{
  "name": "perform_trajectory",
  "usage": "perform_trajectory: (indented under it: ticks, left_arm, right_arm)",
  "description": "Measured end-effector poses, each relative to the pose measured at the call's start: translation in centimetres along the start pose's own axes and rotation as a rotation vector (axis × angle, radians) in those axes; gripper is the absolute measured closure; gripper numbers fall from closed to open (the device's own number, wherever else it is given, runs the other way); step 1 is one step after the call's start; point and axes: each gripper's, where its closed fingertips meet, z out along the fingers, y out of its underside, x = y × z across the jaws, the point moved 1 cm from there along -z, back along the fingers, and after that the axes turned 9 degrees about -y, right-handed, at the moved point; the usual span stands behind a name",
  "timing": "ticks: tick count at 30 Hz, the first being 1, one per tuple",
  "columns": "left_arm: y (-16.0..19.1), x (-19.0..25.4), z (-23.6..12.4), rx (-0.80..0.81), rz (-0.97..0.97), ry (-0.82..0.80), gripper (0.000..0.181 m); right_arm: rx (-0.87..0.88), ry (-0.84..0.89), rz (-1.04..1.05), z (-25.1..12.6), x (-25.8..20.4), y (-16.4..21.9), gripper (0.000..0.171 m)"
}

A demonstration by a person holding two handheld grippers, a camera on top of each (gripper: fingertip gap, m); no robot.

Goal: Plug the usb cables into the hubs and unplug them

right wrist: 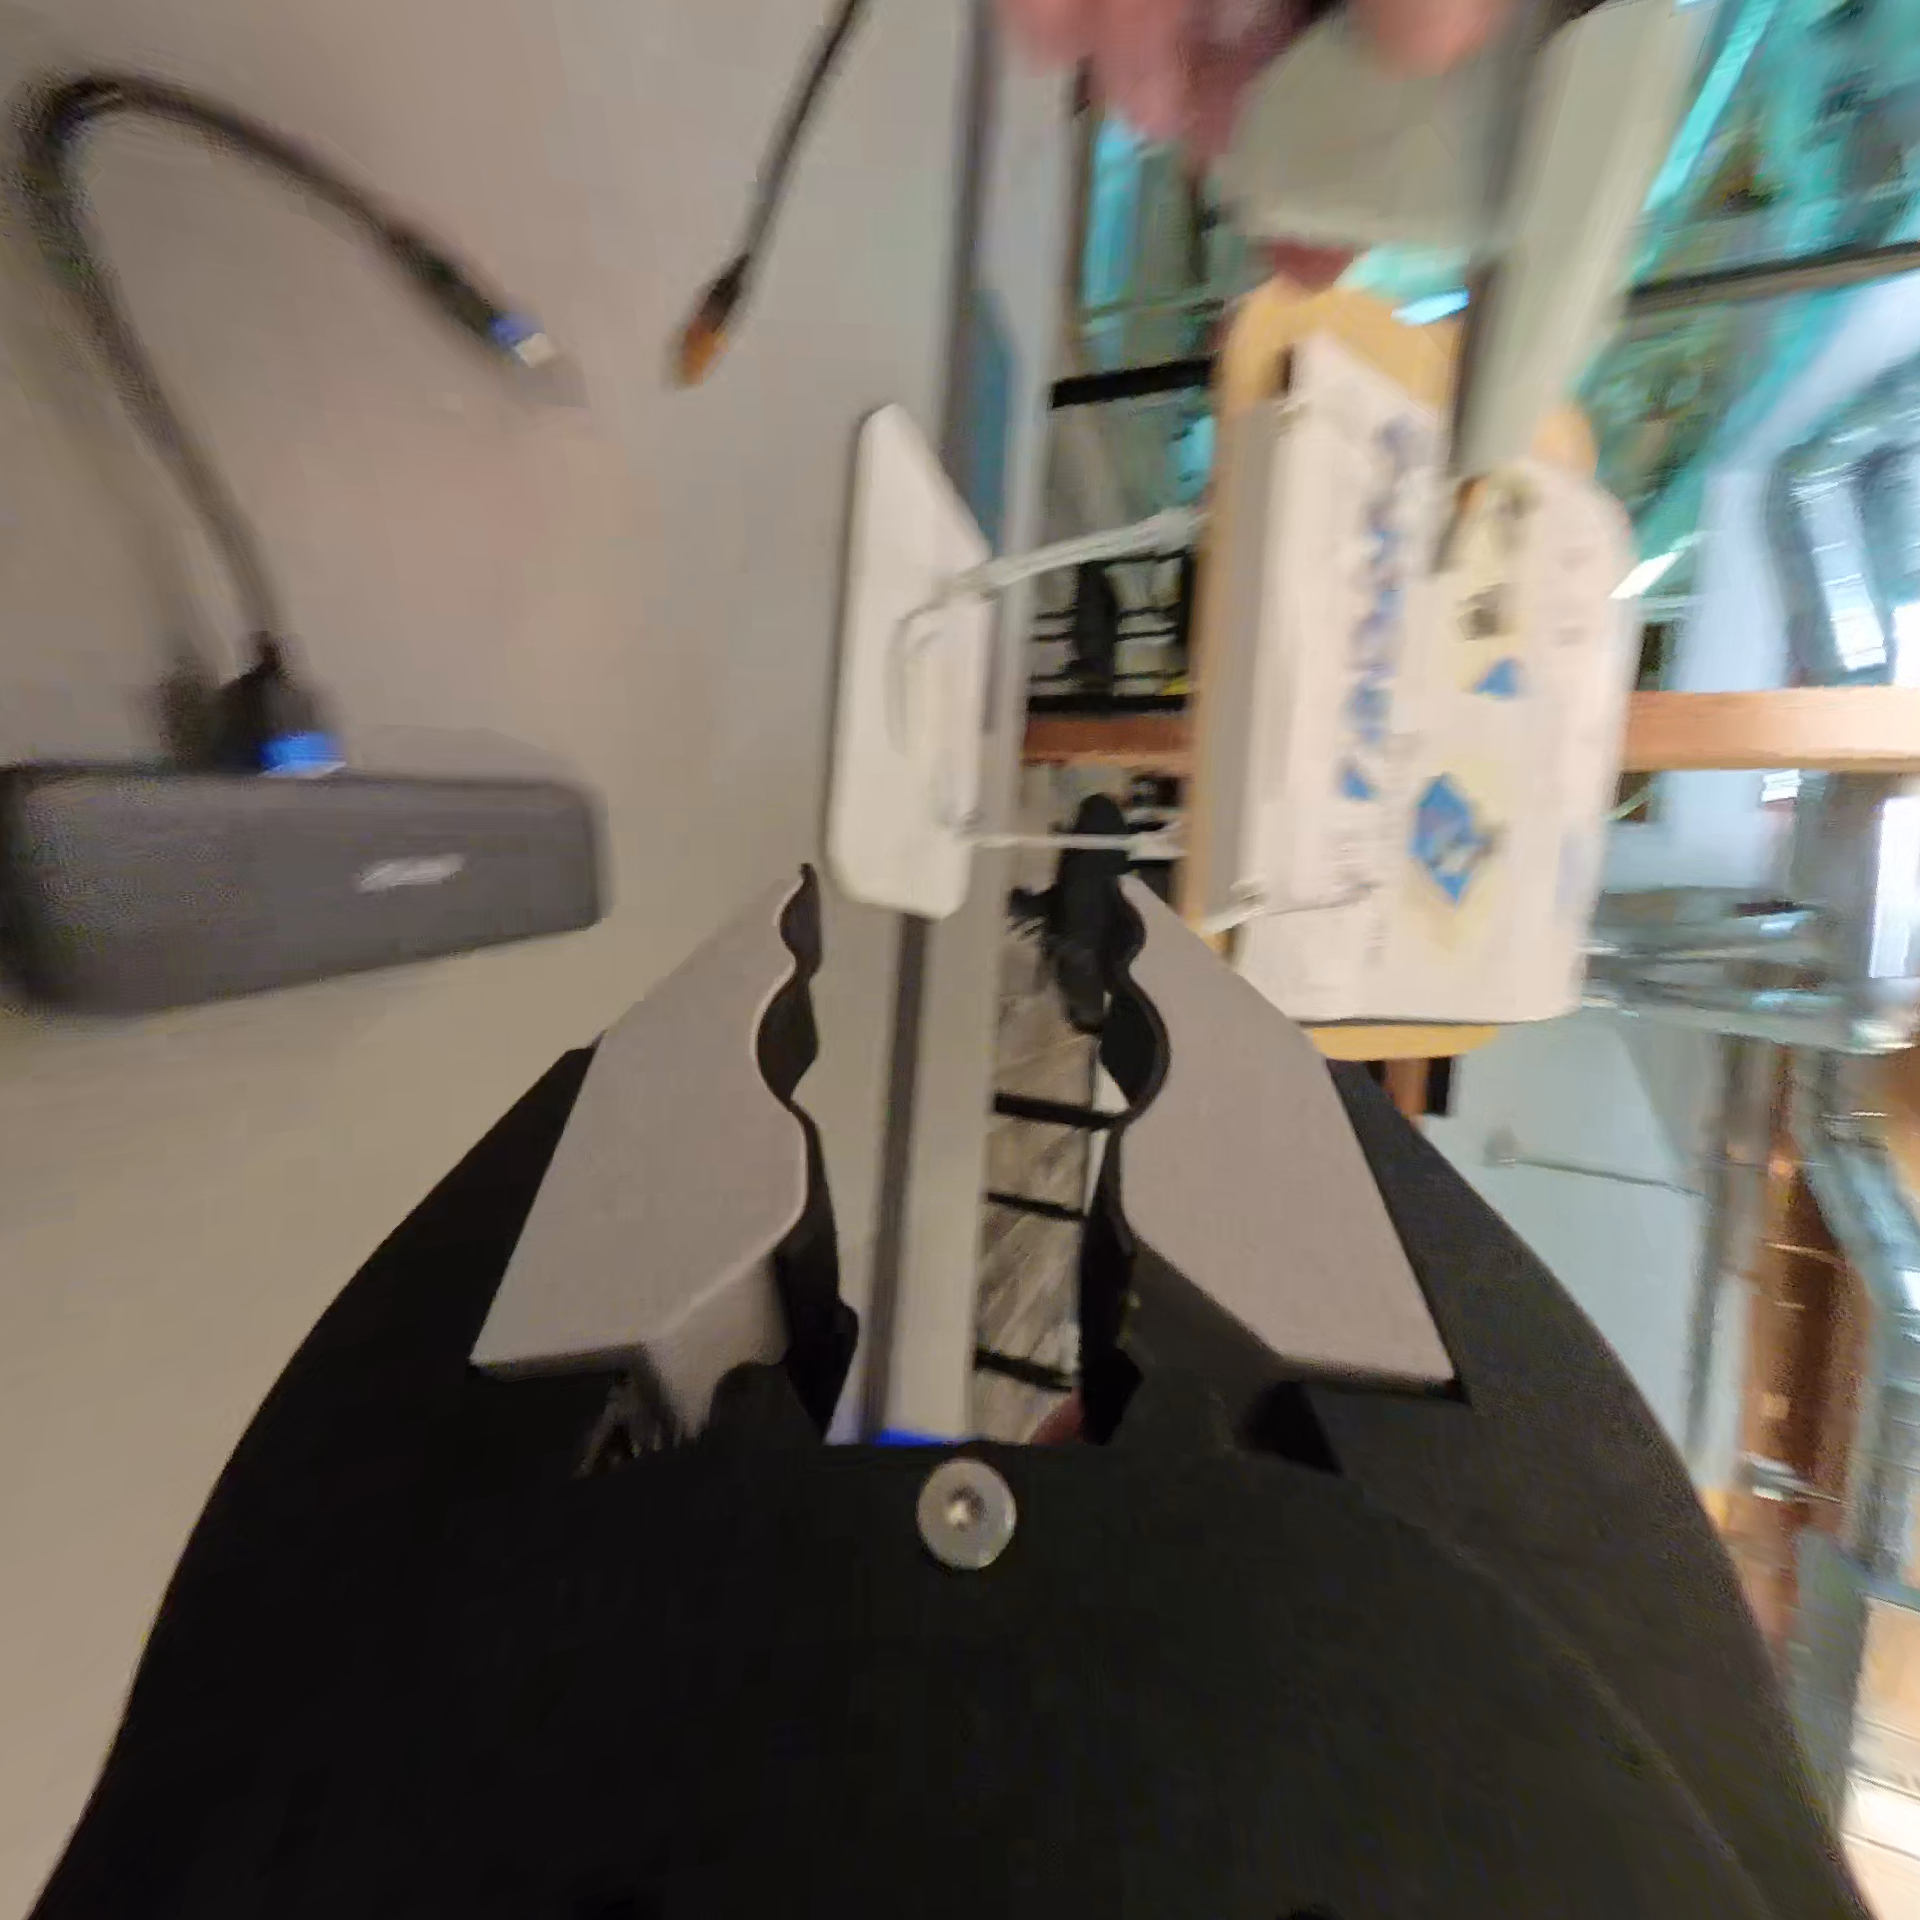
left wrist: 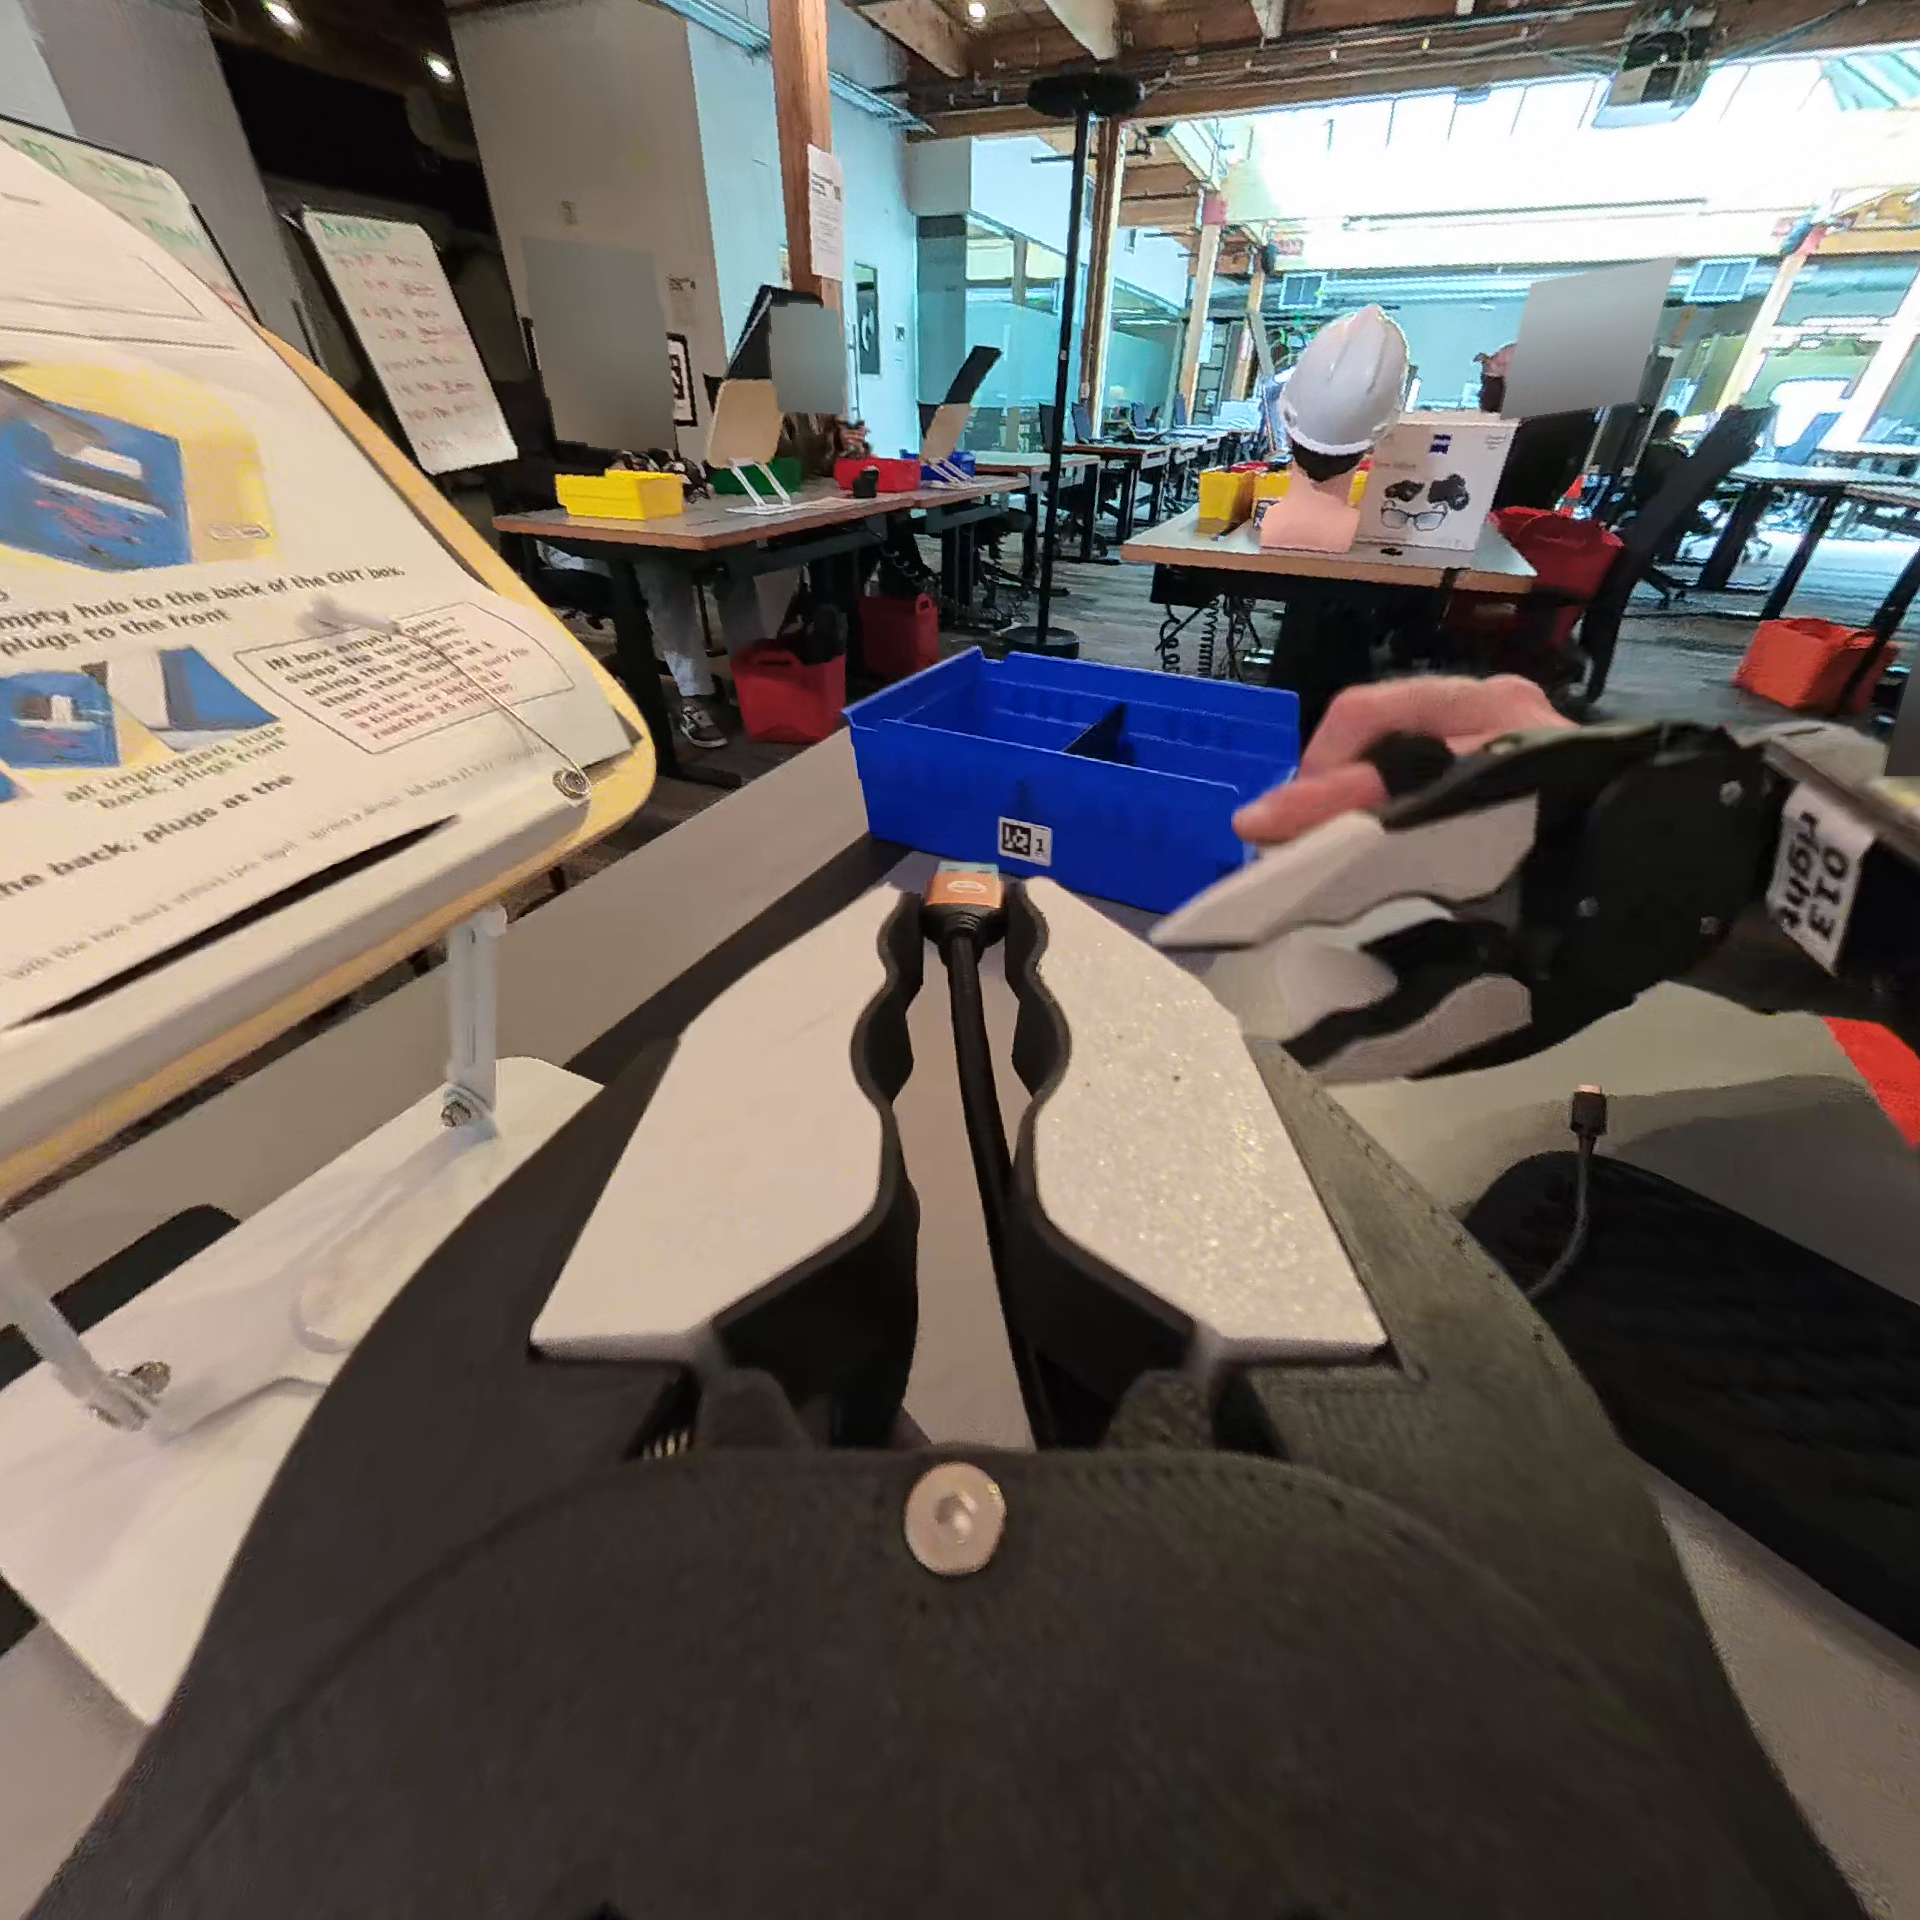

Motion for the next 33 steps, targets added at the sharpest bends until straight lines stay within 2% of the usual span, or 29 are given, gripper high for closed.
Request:
perform_trajectory:
  ticks: [4, 8, 16, 20, 23, 24, 28, 33]
  left_arm:
    - [-0.3, -1.3, 0.9, 0.002, -0.002, -0.004, 0.166]
    - [0.3, -1.3, 1.5, 0.007, -0.007, -0.002, 0.166]
    - [1.8, -0.7, 2.2, -0.011, -0.017, 0.024, 0.166]
    - [2.1, -0.3, 2.4, -0.014, -0.015, 0.034, 0.166]
    - [2.2, -0.2, 2.5, -0.012, -0.017, 0.038, 0.166]
    - [2.2, -0.2, 2.5, -0.013, -0.017, 0.036, 0.166]
    - [2.3, -0.1, 2.6, -0.013, -0.01, 0.037, 0.166]
    - [1.8, -0.7, 2.3, -0.011, -0.002, 0.022, 0.166]
  right_arm:
    - [-0.084, -0.232, 0.075, 0.2, -6.7, 2.7, 0.086]
    - [-0.045, -0.36, 0.089, -0.4, -10.5, 2.0, 0.079]
    - [0.051, -0.32, 0.057, -0.5, -12.0, 0.6, 0.105]
    - [0.089, -0.218, -0.065, 0.0, -12.9, -0.1, 0.135]
    - [0.097, -0.168, -0.087, 0.4, -13.0, -0.2, 0.146]
    - [0.078, -0.167, -0.102, 0.6, -13.1, 0.0, 0.155]
    - [0.091, -0.105, -0.115, 0.9, -12.2, -0.2, 0.159]
    - [0.106, -0.022, 0.003, 1.0, -8.5, 0.2, 0.161]
